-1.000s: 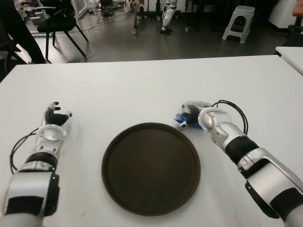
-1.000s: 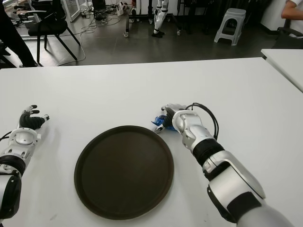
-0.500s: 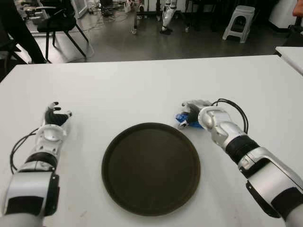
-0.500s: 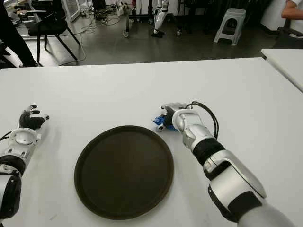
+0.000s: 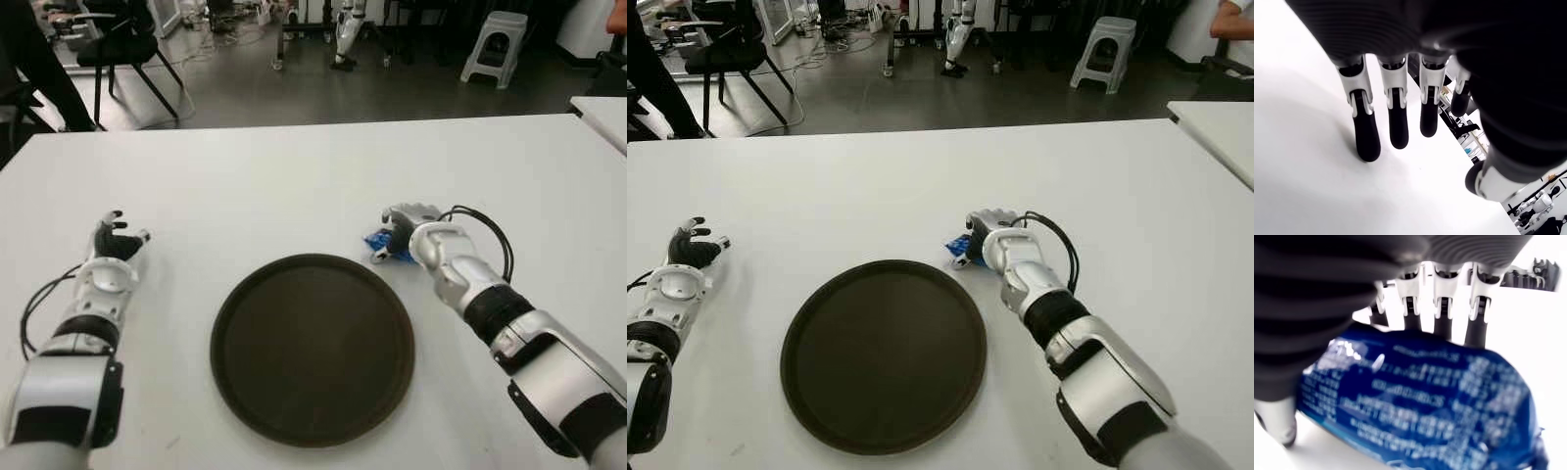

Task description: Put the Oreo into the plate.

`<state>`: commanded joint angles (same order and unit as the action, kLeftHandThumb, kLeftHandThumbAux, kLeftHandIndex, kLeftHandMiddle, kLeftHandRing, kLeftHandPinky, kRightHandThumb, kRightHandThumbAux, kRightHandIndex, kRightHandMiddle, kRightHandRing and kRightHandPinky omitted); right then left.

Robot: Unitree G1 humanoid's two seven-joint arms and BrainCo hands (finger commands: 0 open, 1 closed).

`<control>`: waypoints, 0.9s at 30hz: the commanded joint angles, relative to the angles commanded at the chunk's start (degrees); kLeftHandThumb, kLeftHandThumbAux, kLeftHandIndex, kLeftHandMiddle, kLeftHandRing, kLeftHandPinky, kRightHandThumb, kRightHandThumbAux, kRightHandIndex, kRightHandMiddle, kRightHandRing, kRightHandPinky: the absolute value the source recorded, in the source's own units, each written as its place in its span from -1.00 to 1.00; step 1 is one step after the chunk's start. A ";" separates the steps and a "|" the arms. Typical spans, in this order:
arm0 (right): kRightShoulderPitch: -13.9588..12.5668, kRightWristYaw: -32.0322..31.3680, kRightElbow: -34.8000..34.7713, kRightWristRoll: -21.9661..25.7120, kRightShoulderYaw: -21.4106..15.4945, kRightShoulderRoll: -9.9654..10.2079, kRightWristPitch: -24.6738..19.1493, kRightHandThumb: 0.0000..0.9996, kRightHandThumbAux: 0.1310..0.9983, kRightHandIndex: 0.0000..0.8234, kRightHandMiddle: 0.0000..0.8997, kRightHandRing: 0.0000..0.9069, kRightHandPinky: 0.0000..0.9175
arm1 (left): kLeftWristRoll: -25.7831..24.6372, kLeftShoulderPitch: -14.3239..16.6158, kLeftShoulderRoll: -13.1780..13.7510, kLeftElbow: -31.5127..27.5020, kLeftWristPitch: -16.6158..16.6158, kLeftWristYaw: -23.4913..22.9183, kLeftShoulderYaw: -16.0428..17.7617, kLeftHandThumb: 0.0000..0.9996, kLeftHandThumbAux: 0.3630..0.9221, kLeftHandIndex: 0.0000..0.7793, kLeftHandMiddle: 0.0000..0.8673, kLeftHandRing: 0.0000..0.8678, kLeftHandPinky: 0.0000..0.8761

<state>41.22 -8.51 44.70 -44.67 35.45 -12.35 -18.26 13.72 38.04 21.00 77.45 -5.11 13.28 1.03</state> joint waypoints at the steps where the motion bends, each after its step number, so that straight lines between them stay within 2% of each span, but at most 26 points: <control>1: -0.06 0.13 -0.15 0.04 -0.04 0.03 -0.19 -1.00 0.13 -0.36 -0.42 -0.32 -0.14 | -0.07 0.00 0.00 0.00 -0.03 -0.07 0.06 -0.47 0.22 -0.80 -0.55 -0.51 -0.53; 10: -0.93 3.65 -1.82 0.06 -0.56 0.05 -0.53 -1.00 0.19 -0.14 -0.32 -0.25 -0.04 | -0.72 0.01 0.02 -0.04 -0.12 -0.80 0.74 -0.53 0.25 -0.83 -0.61 -0.56 -0.55; 16: -0.59 3.70 -1.99 -0.37 -0.15 0.01 -1.33 -1.00 0.18 -0.18 -0.34 -0.25 -0.06 | -0.95 0.02 0.05 -0.01 0.16 -1.14 1.22 -0.46 0.26 -0.83 -0.62 -0.55 -0.55; 20: -0.44 3.51 -2.15 -0.16 -0.32 0.01 -1.67 -0.97 0.26 -0.03 -0.10 -0.06 0.11 | -0.78 0.03 0.07 -0.01 0.25 -1.06 1.08 -0.47 0.24 -0.82 -0.59 -0.53 -0.52; 27: -0.51 3.39 -2.86 0.38 -0.87 -0.16 -1.47 -1.00 0.22 -0.11 -0.27 -0.20 -0.05 | -0.60 -0.03 0.06 -0.01 0.08 -0.82 0.90 -0.44 0.27 -0.82 -0.59 -0.53 -0.53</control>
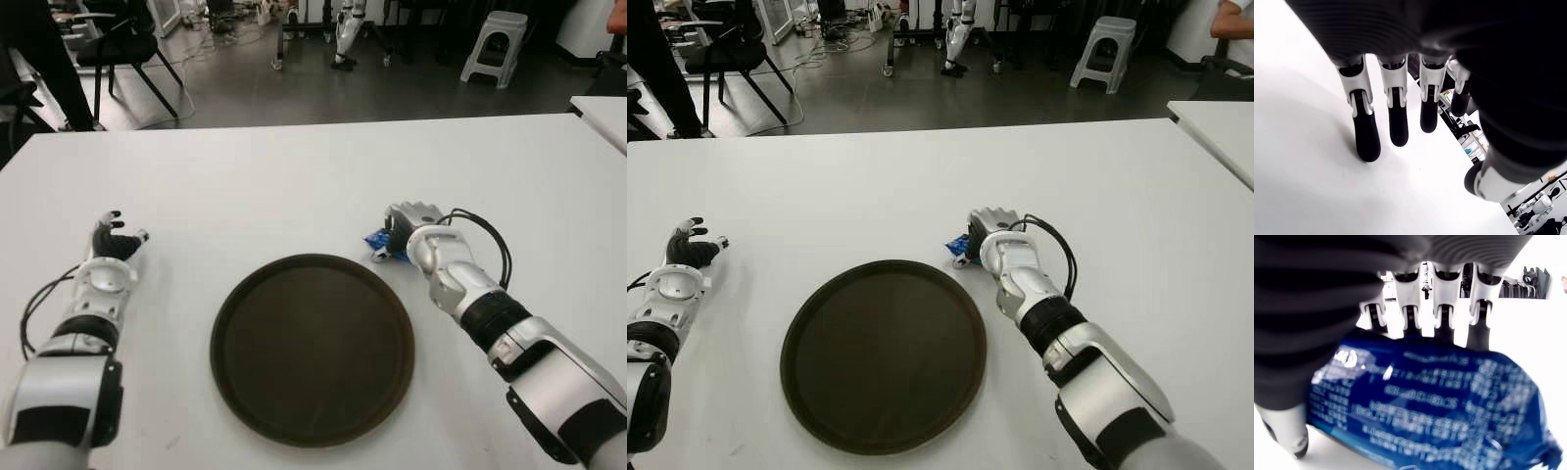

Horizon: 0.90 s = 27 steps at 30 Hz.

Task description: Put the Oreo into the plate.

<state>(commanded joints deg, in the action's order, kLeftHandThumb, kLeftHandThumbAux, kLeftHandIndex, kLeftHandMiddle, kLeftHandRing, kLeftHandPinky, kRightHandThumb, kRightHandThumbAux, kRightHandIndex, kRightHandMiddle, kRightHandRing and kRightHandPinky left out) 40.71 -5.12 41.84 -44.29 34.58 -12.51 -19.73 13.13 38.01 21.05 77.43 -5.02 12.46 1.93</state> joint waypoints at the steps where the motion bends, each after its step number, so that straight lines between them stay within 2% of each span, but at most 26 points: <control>1: -0.04 0.03 -0.19 0.06 -0.14 0.04 -0.18 -1.00 0.22 -0.12 -0.28 -0.21 -0.06 | -0.08 -0.01 -0.01 0.00 -0.05 -0.02 0.08 -0.43 0.27 -0.82 -0.59 -0.53 -0.52; 6: -0.25 0.09 -1.02 0.12 -0.59 0.13 -0.65 -1.00 0.18 -0.14 -0.30 -0.23 -0.08 | -0.35 -0.02 -0.01 -0.04 -0.15 -0.02 0.37 -0.48 0.25 -0.82 -0.59 -0.53 -0.52; 13: -0.08 -0.08 -0.93 0.11 -0.85 0.14 -0.52 -1.00 0.20 -0.15 -0.32 -0.25 -0.12 | -0.24 -0.11 0.06 -0.04 -0.24 -0.03 0.34 -0.45 0.28 -0.81 -0.58 -0.52 -0.51; 16: -0.25 0.55 -1.19 0.44 -1.47 0.31 -0.64 -1.00 0.22 -0.08 -0.27 -0.22 -0.04 | -0.08 -0.13 0.10 -0.06 -0.34 -0.01 0.20 -0.45 0.27 -0.81 -0.57 -0.51 -0.49; 20: -0.79 2.04 -1.78 0.88 -2.62 0.60 -0.53 -0.99 0.28 -0.05 -0.29 -0.25 -0.07 | -0.09 -0.17 0.08 -0.07 -0.44 0.04 0.17 -0.45 0.30 -0.81 -0.57 -0.51 -0.51; 24: -0.89 2.56 -1.81 0.98 -3.10 0.89 -0.83 -0.96 0.33 -0.02 -0.22 -0.17 0.04 | -0.12 -0.17 0.10 -0.06 -0.46 0.04 0.18 -0.45 0.30 -0.81 -0.57 -0.51 -0.52; 27: -0.92 2.60 -1.86 1.08 -3.46 1.06 -0.91 -0.90 0.40 0.07 -0.05 -0.07 0.14 | -0.17 -0.15 0.14 -0.06 -0.45 -0.07 0.22 -0.46 0.31 -0.81 -0.57 -0.51 -0.53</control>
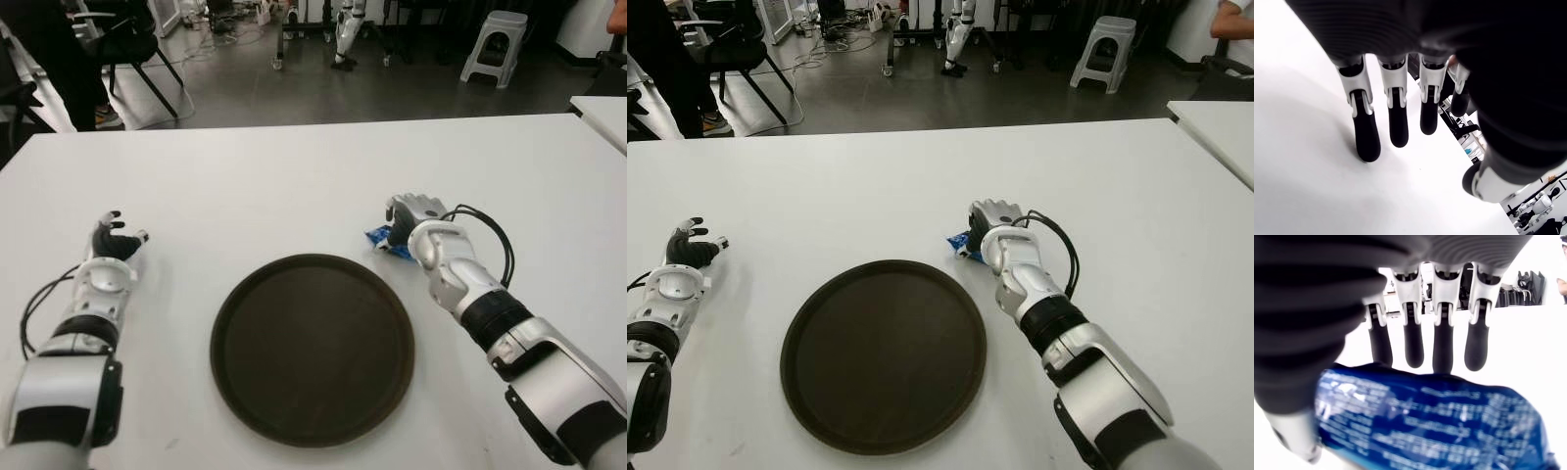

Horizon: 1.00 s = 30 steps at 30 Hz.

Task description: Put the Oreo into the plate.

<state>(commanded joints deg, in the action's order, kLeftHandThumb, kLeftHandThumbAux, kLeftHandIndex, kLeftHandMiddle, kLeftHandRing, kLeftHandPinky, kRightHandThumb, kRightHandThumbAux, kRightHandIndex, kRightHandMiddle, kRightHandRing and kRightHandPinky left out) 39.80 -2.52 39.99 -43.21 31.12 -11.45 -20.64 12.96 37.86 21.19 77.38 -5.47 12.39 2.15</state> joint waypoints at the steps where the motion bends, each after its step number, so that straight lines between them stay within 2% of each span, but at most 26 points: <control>1: -0.09 0.07 -0.11 0.17 -0.23 0.02 0.15 -0.88 0.43 0.11 0.01 -0.05 0.17 | -0.02 0.00 0.00 0.00 0.01 -0.06 0.02 -0.47 0.32 -0.81 -0.57 -0.52 -0.53; 2: -0.15 0.12 -0.19 0.28 -0.40 0.04 0.26 -0.80 0.48 0.18 0.11 0.01 0.23 | -0.04 0.00 0.00 0.01 0.02 -0.10 0.03 -0.47 0.33 -0.82 -0.58 -0.52 -0.54; 5: -0.40 0.42 -0.50 0.53 -0.92 0.10 0.60 -0.68 0.53 0.27 0.26 0.12 0.33 | 0.06 0.01 0.01 0.01 0.05 -0.11 -0.07 -0.46 0.34 -0.81 -0.58 -0.53 -0.53; 9: -0.61 0.89 -0.78 0.73 -1.34 0.18 0.85 -0.62 0.54 0.30 0.32 0.17 0.37 | 0.22 0.01 0.03 0.01 0.12 0.02 -0.23 -0.46 0.35 -0.81 -0.58 -0.52 -0.51; 11: -0.67 1.07 -0.84 0.83 -1.50 0.23 0.94 -0.54 0.53 0.34 0.41 0.27 0.47 | 0.26 0.00 0.04 0.01 0.14 0.07 -0.28 -0.45 0.35 -0.80 -0.57 -0.52 -0.50; 13: -0.71 1.19 -0.85 0.94 -1.66 0.27 1.04 -0.51 0.53 0.35 0.43 0.31 0.51 | 0.23 0.00 0.05 0.01 0.14 0.05 -0.28 -0.45 0.35 -0.80 -0.57 -0.51 -0.50; 19: -0.76 1.70 -0.77 1.49 -2.19 0.45 1.25 -0.33 0.49 0.47 0.61 0.60 0.67 | -0.24 -0.06 0.03 -0.05 -0.18 -0.19 0.15 -0.43 0.34 -0.80 -0.56 -0.50 -0.47; 23: -0.62 1.82 -0.55 1.44 -2.19 0.50 1.22 -0.37 0.51 0.46 0.60 0.52 0.62 | -0.80 -0.07 -0.06 -0.08 -0.40 -0.52 0.75 -0.41 0.31 -0.80 -0.57 -0.51 -0.46; 30: -0.88 2.28 -0.91 1.45 -2.45 0.65 1.06 -0.20 0.48 0.51 0.70 0.71 0.74 | -0.88 0.02 0.02 -0.06 -0.04 -0.94 1.13 -0.43 0.32 -0.81 -0.57 -0.52 -0.51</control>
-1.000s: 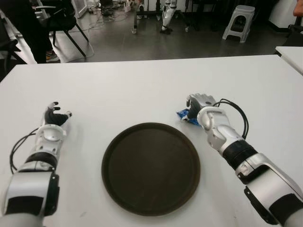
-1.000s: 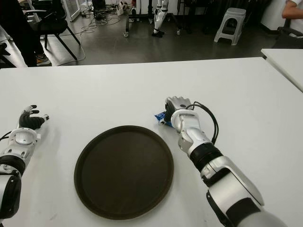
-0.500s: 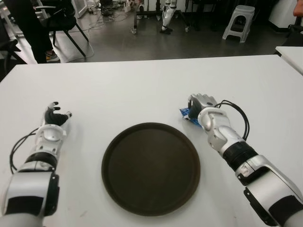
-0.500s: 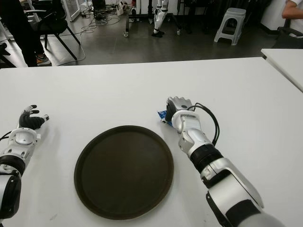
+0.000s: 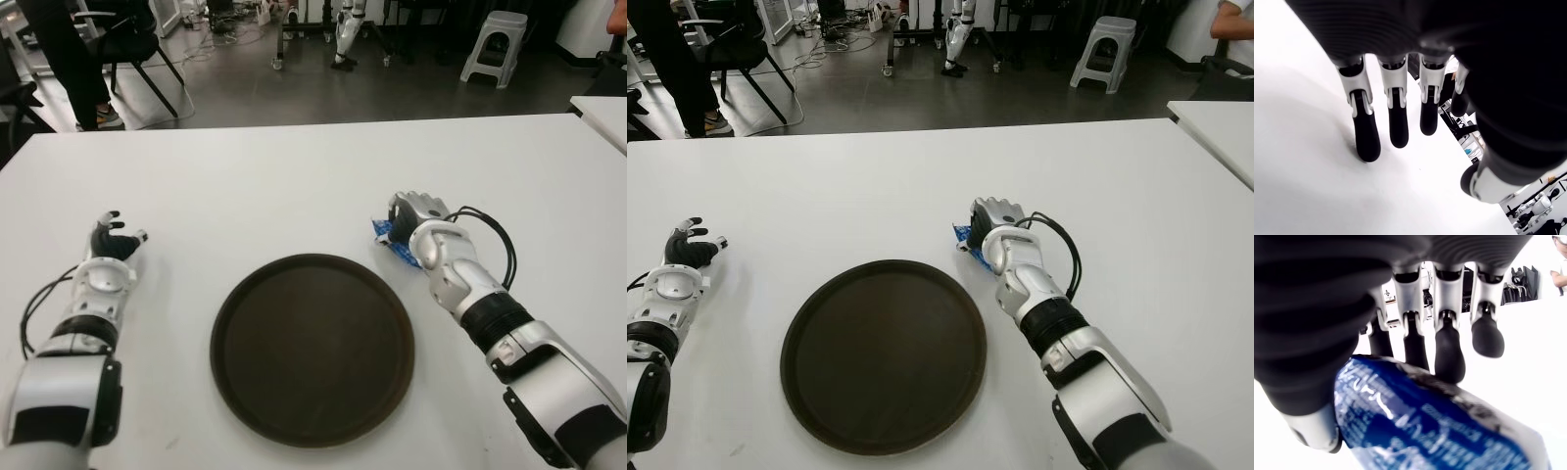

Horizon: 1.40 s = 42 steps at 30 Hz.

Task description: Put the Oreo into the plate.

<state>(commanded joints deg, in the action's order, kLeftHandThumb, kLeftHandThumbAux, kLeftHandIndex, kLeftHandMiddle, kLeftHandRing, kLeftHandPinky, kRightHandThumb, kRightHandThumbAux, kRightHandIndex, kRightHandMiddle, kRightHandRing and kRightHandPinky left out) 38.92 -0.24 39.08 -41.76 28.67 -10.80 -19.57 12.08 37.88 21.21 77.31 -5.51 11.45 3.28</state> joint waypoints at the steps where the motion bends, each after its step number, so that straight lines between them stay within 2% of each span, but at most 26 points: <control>1: 0.01 0.03 0.04 -0.01 -0.02 0.02 -0.08 -0.18 0.48 0.52 0.71 0.72 0.76 | 0.06 -0.01 0.01 0.00 0.01 0.00 -0.05 -0.44 0.32 -0.81 -0.57 -0.53 -0.50; 7: -0.01 -0.04 0.10 0.12 -0.14 0.17 -0.27 -0.11 0.44 0.55 0.76 0.79 0.79 | 0.50 -0.10 0.11 0.01 0.14 0.37 -0.44 -0.48 0.29 -0.82 -0.59 -0.55 -0.57; 14: 0.21 -0.26 0.88 0.34 -0.14 0.13 0.20 -0.14 0.44 0.63 0.80 0.82 0.81 | 1.28 -0.08 0.17 0.05 0.32 0.79 -1.15 -0.53 0.29 -0.83 -0.62 -0.59 -0.60; 20: 0.19 0.08 1.05 0.38 -0.17 0.05 0.83 -0.15 0.46 0.66 0.81 0.83 0.81 | 1.27 -0.16 0.18 0.00 0.01 0.96 -1.34 -0.51 0.30 -0.82 -0.61 -0.56 -0.54; 36: 0.31 1.48 1.73 0.13 -0.03 -0.13 2.43 -0.11 0.47 0.68 0.80 0.81 0.80 | 0.61 -0.10 0.11 -0.04 -0.07 0.40 -0.81 -0.49 0.35 -0.82 -0.61 -0.57 -0.57; 42: 0.45 0.98 1.67 0.14 -0.05 -0.36 2.64 -0.15 0.49 0.66 0.78 0.78 0.77 | 0.50 -0.09 0.10 -0.03 -0.06 0.26 -0.61 -0.47 0.37 -0.80 -0.58 -0.54 -0.52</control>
<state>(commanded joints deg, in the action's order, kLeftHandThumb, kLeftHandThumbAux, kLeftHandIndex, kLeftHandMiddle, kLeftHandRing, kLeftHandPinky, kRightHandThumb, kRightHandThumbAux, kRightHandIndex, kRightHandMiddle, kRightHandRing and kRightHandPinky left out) 39.37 0.75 40.75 -41.63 28.62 -11.16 -16.93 12.58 37.80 21.31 77.29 -5.57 11.71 2.67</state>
